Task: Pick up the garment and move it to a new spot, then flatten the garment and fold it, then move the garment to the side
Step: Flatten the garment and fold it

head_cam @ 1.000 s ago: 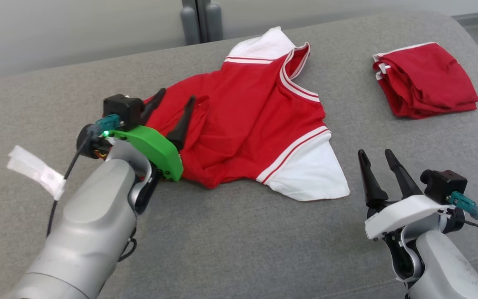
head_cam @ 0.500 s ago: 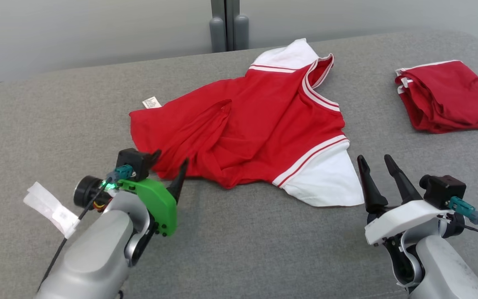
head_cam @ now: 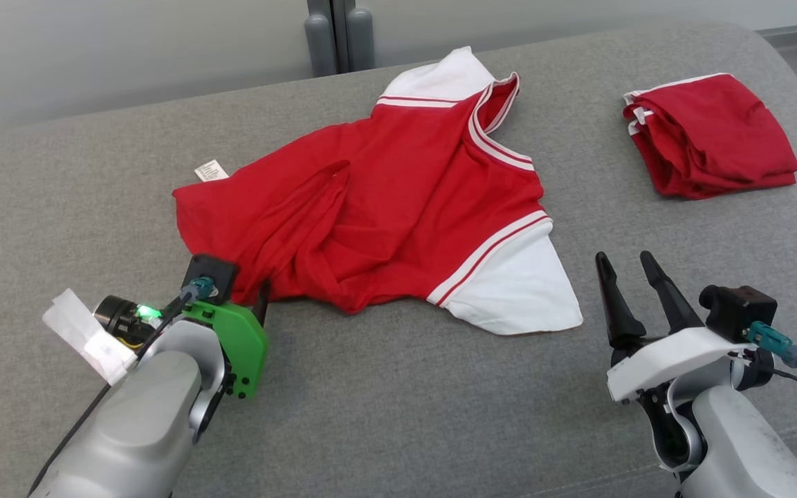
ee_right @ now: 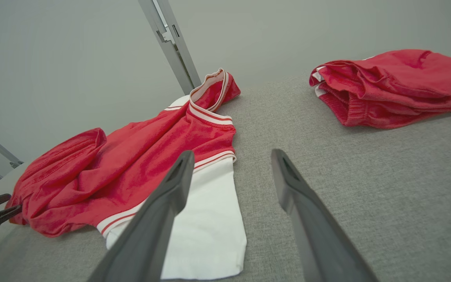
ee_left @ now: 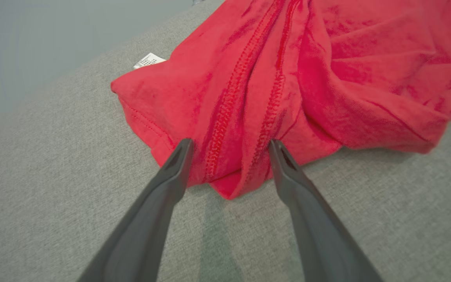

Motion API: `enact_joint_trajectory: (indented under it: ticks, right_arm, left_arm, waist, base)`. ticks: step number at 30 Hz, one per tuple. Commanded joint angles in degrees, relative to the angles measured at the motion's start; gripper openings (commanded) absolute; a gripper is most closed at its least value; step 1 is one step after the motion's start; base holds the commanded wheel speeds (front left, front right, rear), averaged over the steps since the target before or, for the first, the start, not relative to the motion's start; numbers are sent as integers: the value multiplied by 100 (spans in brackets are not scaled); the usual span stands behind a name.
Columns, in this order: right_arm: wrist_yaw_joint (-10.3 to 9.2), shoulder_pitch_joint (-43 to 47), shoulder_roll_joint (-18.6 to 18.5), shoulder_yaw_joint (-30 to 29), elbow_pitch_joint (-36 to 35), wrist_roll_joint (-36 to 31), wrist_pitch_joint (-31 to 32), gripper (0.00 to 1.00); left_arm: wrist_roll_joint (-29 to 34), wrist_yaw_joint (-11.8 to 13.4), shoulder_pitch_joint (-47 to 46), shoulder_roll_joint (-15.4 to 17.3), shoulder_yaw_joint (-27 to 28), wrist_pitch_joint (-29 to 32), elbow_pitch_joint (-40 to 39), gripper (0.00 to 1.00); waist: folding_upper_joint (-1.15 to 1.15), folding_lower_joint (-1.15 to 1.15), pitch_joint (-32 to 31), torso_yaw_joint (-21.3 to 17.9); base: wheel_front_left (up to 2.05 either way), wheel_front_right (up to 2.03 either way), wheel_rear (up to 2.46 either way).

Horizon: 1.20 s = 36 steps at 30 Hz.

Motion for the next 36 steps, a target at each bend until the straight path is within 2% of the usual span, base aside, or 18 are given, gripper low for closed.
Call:
enact_joint_trajectory:
  ticks: [1,2,9,18,22,23,24,25,31,34,36]
  right_arm:
    - [-5,-42,17,13,16,0,-16,100]
    - [-5,-48,18,7,16,4,-16,100]
    - [-5,91,6,-100,31,-16,-17,100]
    - [-5,142,-34,-29,98,-31,-15,100]
    - [-5,87,-79,23,180,5,22,100]
    - [-5,68,-85,32,189,8,22,100]
    - [-5,51,-90,43,202,8,20,100]
    - [-5,40,-101,49,213,14,20,100]
    - [-5,42,-125,47,256,3,14,100]
    - [-5,39,-109,74,243,-4,11,100]
    - [-5,4,-91,98,217,-15,13,100]
  left_arm:
    - [-9,-20,-71,-15,23,-31,90,33]
    - [-50,-35,-79,-23,51,-58,137,0]
    - [-514,-196,-26,86,455,-343,64,0]
    - [-1147,-14,449,562,1068,-391,-216,0]
    - [-1428,19,765,638,1242,-304,-135,0]
    - [-1477,2,807,624,1267,-308,-120,11]
    - [-1507,-31,849,596,1285,-336,-102,51]
    - [-1533,-43,898,571,1282,-362,-81,100]
    - [-1452,-48,734,653,1293,-583,-270,100]
    - [-1446,-141,571,806,1309,-468,-558,100]
    - [-1651,-318,467,857,1381,-240,-828,100]
  waist:
    - [0,0,-2,-18]
    - [0,0,-7,-21]
    - [0,0,-111,88]
    - [0,0,-207,232]
    - [0,0,-195,248]
    - [0,0,-189,248]
    - [0,0,-182,249]
    - [0,0,-178,252]
    - [0,0,-233,292]
    - [0,0,-244,280]
    - [0,0,-213,254]
  base:
    - [0,0,0]
    - [0,0,0]
    - [0,0,0]
    - [0,0,0]
    - [0,0,0]
    - [0,0,0]
    - [0,0,0]
    - [0,0,0]
    - [0,0,0]
    - [0,0,0]
    - [0,0,0]
